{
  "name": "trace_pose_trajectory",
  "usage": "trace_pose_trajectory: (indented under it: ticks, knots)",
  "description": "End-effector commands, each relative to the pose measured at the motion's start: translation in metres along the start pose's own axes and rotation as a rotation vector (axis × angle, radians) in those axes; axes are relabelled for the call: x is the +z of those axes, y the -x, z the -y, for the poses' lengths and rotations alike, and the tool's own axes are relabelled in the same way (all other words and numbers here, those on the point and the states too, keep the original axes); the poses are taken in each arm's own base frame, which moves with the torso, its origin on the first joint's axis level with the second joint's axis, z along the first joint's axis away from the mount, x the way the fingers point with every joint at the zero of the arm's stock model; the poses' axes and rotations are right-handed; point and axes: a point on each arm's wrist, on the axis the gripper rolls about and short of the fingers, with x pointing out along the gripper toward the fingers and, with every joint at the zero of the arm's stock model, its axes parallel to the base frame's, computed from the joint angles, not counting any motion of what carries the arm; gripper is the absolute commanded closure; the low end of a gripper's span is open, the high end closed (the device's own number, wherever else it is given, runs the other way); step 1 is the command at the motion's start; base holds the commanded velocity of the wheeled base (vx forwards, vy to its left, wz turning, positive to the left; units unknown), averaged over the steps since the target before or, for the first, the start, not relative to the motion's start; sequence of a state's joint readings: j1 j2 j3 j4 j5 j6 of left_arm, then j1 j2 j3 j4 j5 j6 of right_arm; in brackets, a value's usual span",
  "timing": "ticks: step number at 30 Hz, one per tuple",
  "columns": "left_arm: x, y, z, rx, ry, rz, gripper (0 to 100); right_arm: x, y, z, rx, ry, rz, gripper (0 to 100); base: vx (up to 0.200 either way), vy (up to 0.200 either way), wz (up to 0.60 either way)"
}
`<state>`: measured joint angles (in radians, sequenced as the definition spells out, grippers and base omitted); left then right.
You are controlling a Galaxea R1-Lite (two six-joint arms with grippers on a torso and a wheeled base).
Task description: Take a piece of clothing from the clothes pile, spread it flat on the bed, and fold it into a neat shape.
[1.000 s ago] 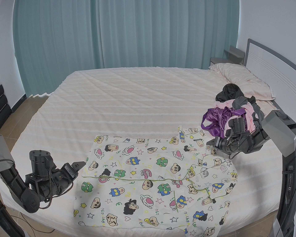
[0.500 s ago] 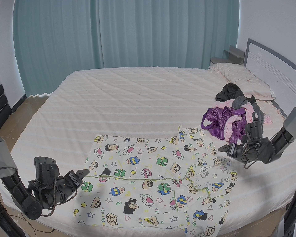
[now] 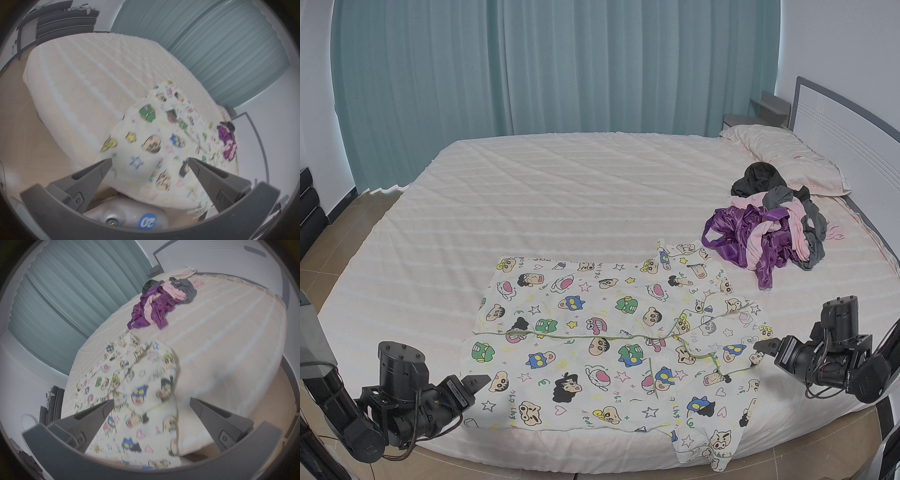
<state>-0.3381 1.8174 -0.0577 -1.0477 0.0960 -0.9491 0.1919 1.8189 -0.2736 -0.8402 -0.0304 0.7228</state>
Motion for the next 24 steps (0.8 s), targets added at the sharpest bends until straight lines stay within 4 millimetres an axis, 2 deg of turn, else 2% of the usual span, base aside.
trace_pose_trajectory:
  ticks: [1, 6, 14, 24]
  knots:
    - [-0.023, -0.002, -0.012, 0.104, -0.077, -0.135, 0, -0.017, 0.015, 0.009, 0.010, -0.020, -0.023, 0, 0.000, 0.000, 0.00]
    - [-0.033, -0.013, -0.020, 0.184, -0.117, -0.198, 0, -0.025, 0.017, 0.009, 0.029, -0.008, -0.053, 0, 0.000, 0.000, 0.00]
    - [-0.034, -0.027, -0.024, 0.210, -0.104, -0.195, 0, -0.032, 0.019, 0.014, 0.019, 0.000, -0.092, 0, 0.000, 0.000, 0.00]
    - [-0.032, -0.058, -0.030, 0.223, -0.075, -0.063, 0, -0.042, 0.024, 0.017, 0.039, 0.011, -0.157, 0, 0.000, 0.000, 0.00]
